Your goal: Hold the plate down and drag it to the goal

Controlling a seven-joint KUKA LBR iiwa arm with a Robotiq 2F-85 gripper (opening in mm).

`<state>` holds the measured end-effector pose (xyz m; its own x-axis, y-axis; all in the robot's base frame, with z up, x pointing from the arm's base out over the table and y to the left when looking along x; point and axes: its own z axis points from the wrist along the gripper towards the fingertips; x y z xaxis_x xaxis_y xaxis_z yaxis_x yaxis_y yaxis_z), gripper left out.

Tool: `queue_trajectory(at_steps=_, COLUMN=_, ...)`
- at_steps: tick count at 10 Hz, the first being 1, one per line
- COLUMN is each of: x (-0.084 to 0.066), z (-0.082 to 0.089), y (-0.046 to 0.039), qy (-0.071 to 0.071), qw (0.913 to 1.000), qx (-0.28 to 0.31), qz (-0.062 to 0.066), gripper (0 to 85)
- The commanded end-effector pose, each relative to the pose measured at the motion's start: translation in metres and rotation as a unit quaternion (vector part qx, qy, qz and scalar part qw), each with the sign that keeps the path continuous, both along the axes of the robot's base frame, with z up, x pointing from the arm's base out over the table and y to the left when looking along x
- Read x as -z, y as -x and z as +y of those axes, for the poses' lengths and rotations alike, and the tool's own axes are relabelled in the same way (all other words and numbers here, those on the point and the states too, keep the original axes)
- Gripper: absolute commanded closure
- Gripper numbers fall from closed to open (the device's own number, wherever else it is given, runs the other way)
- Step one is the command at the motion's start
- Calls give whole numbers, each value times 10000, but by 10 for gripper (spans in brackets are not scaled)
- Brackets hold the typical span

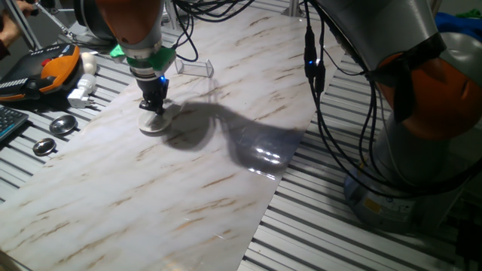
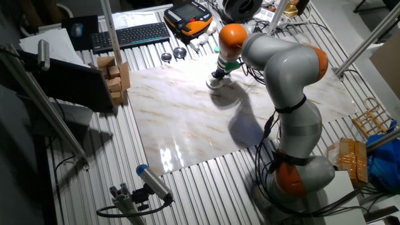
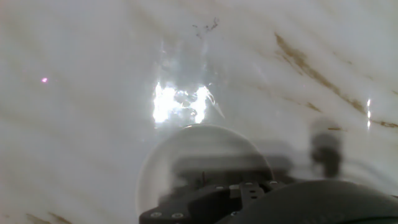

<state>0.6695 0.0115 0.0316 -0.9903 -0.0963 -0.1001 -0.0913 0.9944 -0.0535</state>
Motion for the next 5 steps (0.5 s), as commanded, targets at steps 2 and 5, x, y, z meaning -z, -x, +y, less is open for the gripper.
queue_trajectory(at_steps=2, x=-14, z=-41, y=2, qy=25, qw=10000, qx=-10, qz=24, gripper=850)
queue_trajectory(at_steps=5, x=-44, z=-100, y=-4, qy=62, qw=10000, qx=-1, qz=46, gripper=850)
